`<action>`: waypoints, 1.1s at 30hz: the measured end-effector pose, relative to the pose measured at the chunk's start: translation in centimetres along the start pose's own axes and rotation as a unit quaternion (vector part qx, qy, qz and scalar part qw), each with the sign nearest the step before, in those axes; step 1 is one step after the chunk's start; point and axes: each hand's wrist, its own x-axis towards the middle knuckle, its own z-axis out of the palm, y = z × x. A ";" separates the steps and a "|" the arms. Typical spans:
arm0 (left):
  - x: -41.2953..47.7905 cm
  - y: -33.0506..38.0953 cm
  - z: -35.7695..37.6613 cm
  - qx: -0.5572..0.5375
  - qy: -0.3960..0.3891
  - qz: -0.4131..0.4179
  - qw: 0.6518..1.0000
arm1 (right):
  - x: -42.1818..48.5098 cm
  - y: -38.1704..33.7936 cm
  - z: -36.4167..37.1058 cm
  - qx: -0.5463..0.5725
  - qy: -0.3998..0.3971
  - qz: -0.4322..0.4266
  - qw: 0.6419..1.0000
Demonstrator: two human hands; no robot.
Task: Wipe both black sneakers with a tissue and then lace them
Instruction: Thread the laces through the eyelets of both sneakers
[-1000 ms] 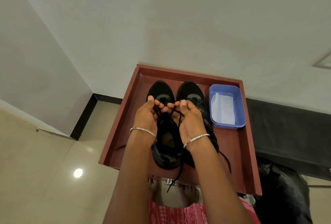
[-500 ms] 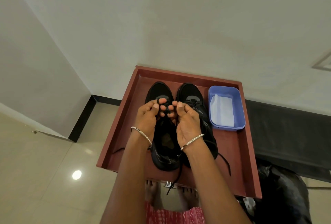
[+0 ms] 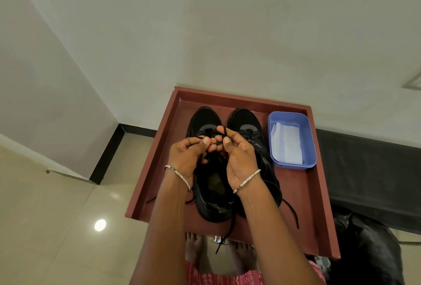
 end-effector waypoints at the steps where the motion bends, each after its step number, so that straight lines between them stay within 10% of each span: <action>1: 0.1 0.0 0.0 -0.009 0.005 -0.011 1.000 | 0.0 0.0 -0.1 0.003 0.000 0.001 1.000; 18: -0.4 0.5 -0.4 0.008 -0.074 -0.015 0.997 | 0.1 0.8 -0.2 0.018 0.093 -0.032 0.995; 33: -0.1 0.7 0.1 -0.042 -0.023 -0.058 0.997 | -0.5 -1.2 -1.2 -0.057 -0.139 0.009 0.989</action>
